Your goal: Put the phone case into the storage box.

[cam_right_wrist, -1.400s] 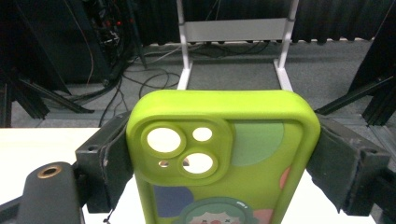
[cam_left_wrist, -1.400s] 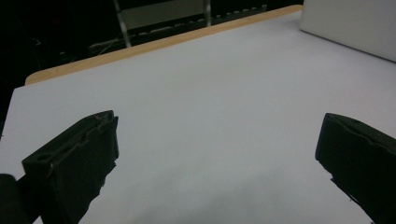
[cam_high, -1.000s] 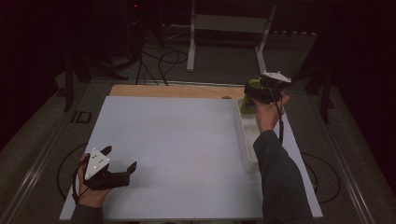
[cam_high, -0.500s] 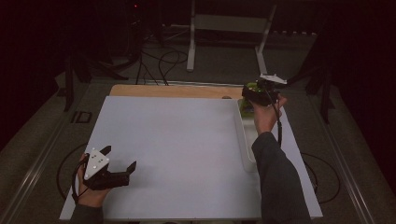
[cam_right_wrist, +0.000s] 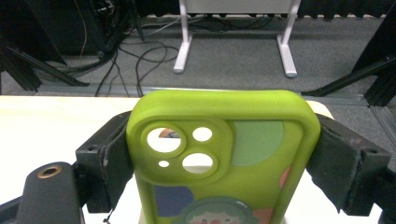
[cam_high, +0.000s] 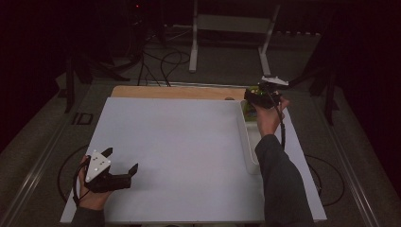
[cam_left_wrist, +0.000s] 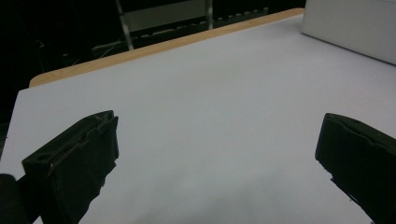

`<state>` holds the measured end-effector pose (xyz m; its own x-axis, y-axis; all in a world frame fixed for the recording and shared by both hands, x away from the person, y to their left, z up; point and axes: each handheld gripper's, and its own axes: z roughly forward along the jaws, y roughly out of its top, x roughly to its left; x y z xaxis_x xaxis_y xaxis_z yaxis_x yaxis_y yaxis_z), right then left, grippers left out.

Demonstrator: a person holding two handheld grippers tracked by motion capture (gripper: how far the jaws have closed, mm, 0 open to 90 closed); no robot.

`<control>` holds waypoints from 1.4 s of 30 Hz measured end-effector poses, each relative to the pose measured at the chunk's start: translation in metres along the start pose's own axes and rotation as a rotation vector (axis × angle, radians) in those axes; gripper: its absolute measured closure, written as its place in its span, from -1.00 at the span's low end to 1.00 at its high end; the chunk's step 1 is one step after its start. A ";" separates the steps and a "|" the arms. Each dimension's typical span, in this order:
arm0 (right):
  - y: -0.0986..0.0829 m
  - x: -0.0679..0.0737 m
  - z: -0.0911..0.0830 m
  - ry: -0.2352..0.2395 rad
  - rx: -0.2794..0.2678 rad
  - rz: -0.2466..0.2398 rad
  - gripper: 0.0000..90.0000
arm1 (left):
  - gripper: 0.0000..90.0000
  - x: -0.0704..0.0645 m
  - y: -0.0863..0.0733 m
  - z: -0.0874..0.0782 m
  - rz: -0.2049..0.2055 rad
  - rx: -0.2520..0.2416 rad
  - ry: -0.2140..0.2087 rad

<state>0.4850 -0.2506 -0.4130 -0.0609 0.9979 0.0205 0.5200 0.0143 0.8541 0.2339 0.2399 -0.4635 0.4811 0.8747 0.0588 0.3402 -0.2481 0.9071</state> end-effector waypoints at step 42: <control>-0.013 0.008 0.022 -0.023 0.077 -0.022 -0.66 | -1.00 0.000 0.000 0.000 -0.005 -0.004 0.001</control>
<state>0.4967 -0.2412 -0.4356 -0.0534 0.9985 -0.0105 0.5826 0.0397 0.8118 0.2341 0.2402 -0.4634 0.4784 0.8764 0.0546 0.3390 -0.2417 0.9092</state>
